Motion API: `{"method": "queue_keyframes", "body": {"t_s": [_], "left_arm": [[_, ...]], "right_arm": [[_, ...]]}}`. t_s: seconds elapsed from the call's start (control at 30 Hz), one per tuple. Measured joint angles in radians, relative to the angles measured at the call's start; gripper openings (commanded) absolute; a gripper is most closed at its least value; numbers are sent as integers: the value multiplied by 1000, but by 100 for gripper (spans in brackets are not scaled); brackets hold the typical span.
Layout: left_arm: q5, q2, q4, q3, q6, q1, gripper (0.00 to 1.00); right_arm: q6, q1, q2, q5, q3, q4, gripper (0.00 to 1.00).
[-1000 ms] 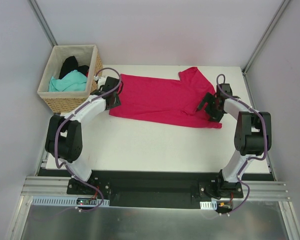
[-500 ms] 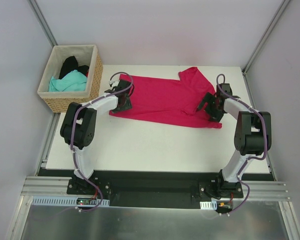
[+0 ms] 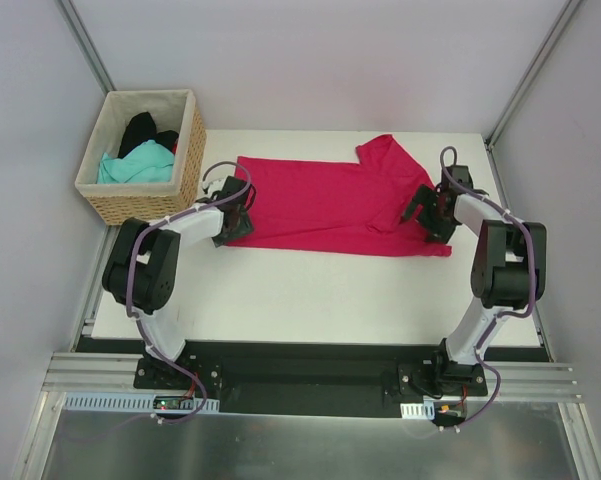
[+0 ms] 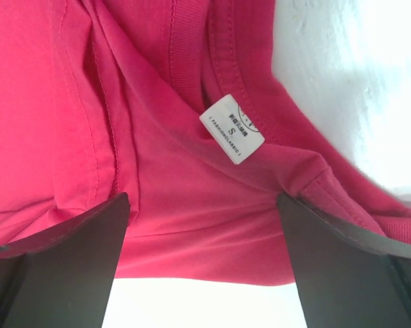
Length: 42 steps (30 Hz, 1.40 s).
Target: Fold and stack the t-shirts
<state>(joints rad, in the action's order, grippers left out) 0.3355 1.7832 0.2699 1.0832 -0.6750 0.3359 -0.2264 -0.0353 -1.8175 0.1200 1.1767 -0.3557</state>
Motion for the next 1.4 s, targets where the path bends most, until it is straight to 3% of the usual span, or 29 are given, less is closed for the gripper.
{"method": "queue_keyframes", "body": {"t_s": [0.37, 0.57, 0.8, 1.03, 1.4], "left_arm": [[-19, -113, 34, -64, -70, 45, 62], [-21, -185, 79, 24, -32, 49, 69], [-58, -257, 64, 172, 54, 50, 78], [-105, -274, 74, 181, 108, 49, 80], [-145, -349, 79, 105, 142, 49, 81]], "right_arm": [[116, -21, -44, 30, 97, -76, 95], [127, -13, 43, 107, 221, -203, 97], [-20, 124, 243, 65, 177, -134, 96], [-174, 200, 110, -98, 100, -114, 93], [-258, 246, -16, -200, 98, -103, 67]]}}
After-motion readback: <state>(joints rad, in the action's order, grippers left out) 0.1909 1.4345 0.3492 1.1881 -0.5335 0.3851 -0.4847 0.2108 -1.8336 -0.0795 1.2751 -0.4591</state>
